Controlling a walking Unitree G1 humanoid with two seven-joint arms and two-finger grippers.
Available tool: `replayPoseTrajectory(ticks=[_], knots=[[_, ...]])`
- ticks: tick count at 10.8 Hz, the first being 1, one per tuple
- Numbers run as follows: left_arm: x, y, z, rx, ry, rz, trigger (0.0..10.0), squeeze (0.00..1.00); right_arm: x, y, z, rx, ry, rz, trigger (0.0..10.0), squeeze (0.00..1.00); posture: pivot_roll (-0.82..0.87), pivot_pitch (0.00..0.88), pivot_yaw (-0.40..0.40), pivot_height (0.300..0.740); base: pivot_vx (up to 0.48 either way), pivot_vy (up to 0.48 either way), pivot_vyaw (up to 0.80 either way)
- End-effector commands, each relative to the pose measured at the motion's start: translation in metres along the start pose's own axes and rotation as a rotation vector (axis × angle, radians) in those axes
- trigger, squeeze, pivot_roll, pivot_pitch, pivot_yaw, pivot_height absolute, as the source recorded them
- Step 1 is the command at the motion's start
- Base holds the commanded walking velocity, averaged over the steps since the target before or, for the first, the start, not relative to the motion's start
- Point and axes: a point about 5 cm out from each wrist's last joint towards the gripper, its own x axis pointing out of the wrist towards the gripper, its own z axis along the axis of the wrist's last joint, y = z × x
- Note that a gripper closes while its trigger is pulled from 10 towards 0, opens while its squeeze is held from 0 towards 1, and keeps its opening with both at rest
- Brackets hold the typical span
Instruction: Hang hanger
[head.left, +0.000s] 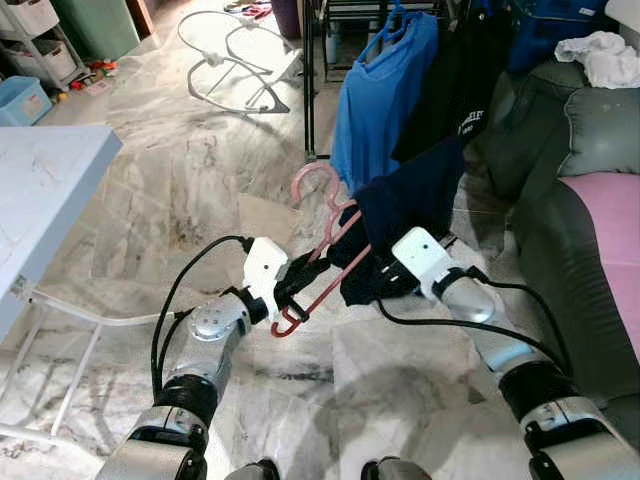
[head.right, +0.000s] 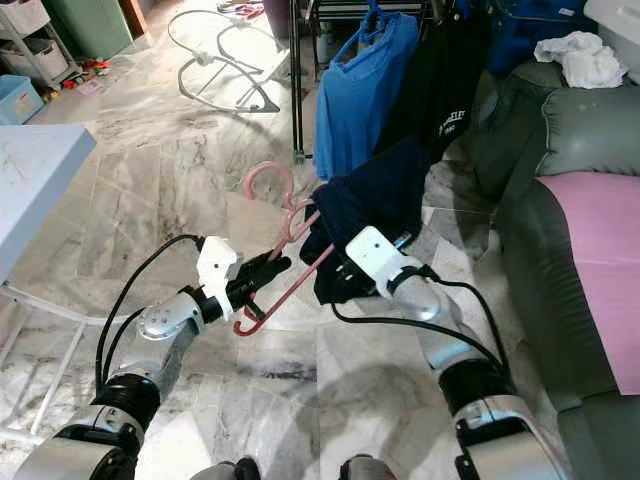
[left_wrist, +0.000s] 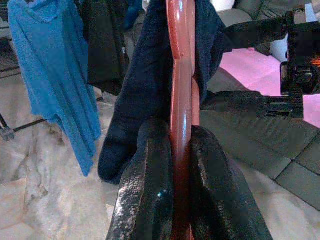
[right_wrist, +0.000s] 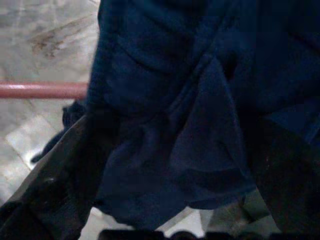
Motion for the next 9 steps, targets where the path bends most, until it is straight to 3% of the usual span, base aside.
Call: replayPoseTrajectory(ticks=[1, 2, 3, 4, 5, 6, 7, 8, 9], knots=[[0.002, -0.002, 0.006, 0.019, -0.030, -0.012, 0.0, 0.00, 0.004, 0.002, 0.013, 0.052, -0.063, 0.020, 10.0, 0.00, -0.25, 0.160, 0.053, 0.740, 0.000, 0.000, 0.00], [0.002, -0.001, 0.005, 0.028, -0.023, 0.011, 0.0, 0.00, 0.004, 0.011, 0.029, 0.134, -0.157, 0.107, 10.0, 0.00, -0.25, 0.160, 0.054, 0.740, 0.000, 0.000, 0.00], [0.002, 0.002, 0.006, 0.036, -0.017, 0.032, 0.0, 0.00, -0.001, 0.018, 0.038, 0.139, -0.214, 0.194, 10.0, 0.00, -0.26, 0.161, 0.055, 0.740, 0.000, 0.000, 0.00], [0.003, 0.005, 0.006, 0.045, -0.008, 0.056, 0.0, 0.00, -0.006, 0.017, 0.035, 0.116, -0.201, 0.208, 10.0, 0.00, -0.26, 0.160, 0.056, 0.740, 0.000, 0.000, 0.00], [0.003, 0.006, 0.006, 0.043, -0.009, 0.064, 0.0, 0.00, -0.009, 0.010, 0.030, 0.107, -0.179, 0.156, 10.0, 0.09, -0.26, 0.160, 0.056, 0.740, 0.000, 0.000, 0.00], [0.004, 0.005, 0.006, 0.042, -0.010, 0.062, 0.0, 0.00, -0.012, 0.003, 0.021, 0.139, -0.140, 0.108, 10.0, 1.00, -0.27, 0.161, 0.057, 0.740, 0.000, 0.000, 0.00], [0.005, 0.004, 0.007, 0.044, -0.009, 0.062, 0.0, 0.00, -0.015, -0.007, 0.016, 0.097, -0.111, 0.029, 10.0, 0.67, -0.27, 0.162, 0.058, 0.740, 0.000, 0.000, 0.00], [0.005, 0.004, 0.007, 0.045, -0.009, 0.063, 0.0, 0.00, -0.016, -0.009, 0.017, 0.097, -0.110, 0.010, 10.0, 0.67, -0.27, 0.163, 0.059, 0.740, 0.000, 0.000, 0.00], [0.005, 0.004, 0.008, 0.044, -0.016, 0.062, 0.0, 0.00, -0.013, -0.010, 0.014, 0.108, -0.078, -0.027, 10.0, 0.00, -0.27, 0.162, 0.060, 0.740, 0.000, 0.000, 0.00]])
